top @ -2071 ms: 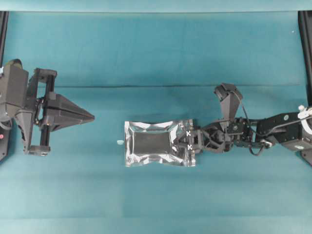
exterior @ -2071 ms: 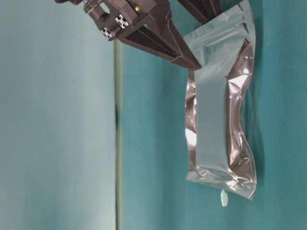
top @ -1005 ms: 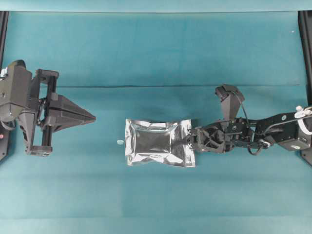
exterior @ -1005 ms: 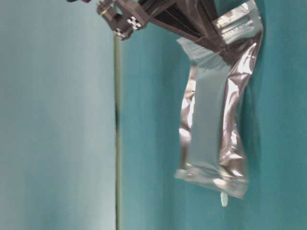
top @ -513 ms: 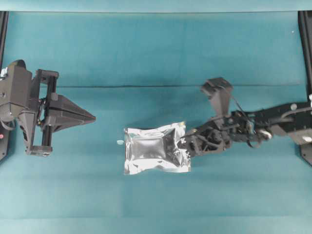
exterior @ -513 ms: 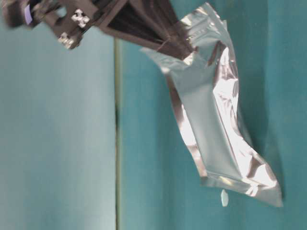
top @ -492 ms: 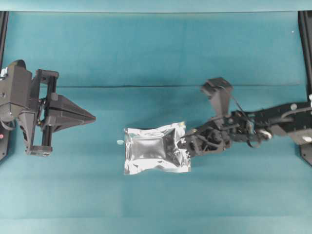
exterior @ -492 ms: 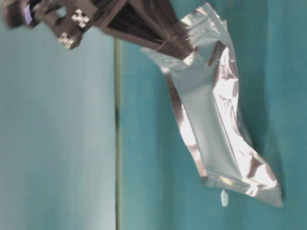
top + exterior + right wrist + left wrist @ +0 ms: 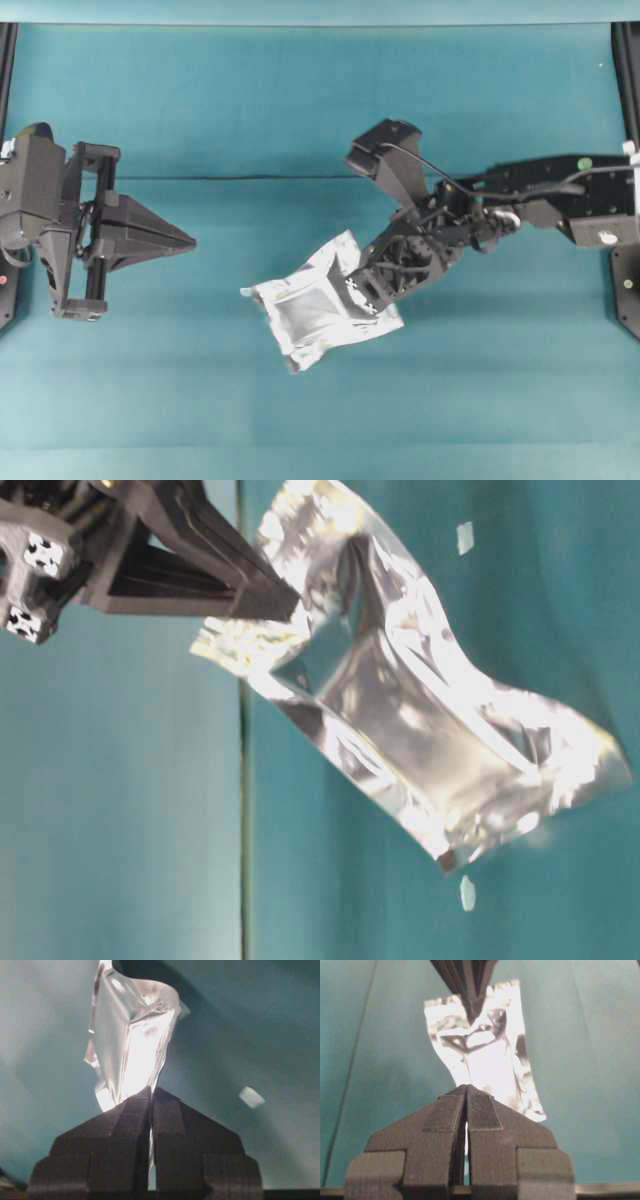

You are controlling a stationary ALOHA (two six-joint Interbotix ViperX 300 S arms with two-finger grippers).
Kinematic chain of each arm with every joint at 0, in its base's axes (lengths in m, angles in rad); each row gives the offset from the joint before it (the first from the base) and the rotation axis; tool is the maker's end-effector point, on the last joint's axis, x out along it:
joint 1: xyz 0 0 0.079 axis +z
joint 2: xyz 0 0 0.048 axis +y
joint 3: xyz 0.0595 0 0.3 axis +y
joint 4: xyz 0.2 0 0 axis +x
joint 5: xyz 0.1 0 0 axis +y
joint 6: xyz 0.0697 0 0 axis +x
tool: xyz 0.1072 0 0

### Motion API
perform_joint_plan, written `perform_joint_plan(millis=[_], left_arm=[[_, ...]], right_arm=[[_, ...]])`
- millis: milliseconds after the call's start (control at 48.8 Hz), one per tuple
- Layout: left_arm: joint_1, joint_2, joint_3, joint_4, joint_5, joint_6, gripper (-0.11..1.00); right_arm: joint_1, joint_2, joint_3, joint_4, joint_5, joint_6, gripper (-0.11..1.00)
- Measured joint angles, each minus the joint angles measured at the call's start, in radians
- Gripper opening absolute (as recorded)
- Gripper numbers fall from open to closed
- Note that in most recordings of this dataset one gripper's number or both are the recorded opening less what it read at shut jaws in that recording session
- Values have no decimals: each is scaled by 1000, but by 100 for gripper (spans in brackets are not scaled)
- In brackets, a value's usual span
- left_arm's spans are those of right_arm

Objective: Hand over the silver zip bag and make it stand upright.

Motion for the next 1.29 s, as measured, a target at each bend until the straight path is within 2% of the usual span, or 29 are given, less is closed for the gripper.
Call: perform_joint_plan(millis=[226,513,697,964,1292], left_arm=[[-2,0,6,0,0,-3,-6],[-6,-2,6,-2,0,-3,-6],[-6,-3,11,-2,0,-3,-6],[-8,-5,18,0,0,-5,-6],[-8,-5,17,-2,0,-5,-6]], right_arm=[[0,0,-97,-81,153,-11,3],[0,2,-238,-114,276,-43,3],[6,34,-308,-115,371,-138,3],[15,84,-399,-115,488,-322,3],[21,138,-483,-163,563,-474,3]])
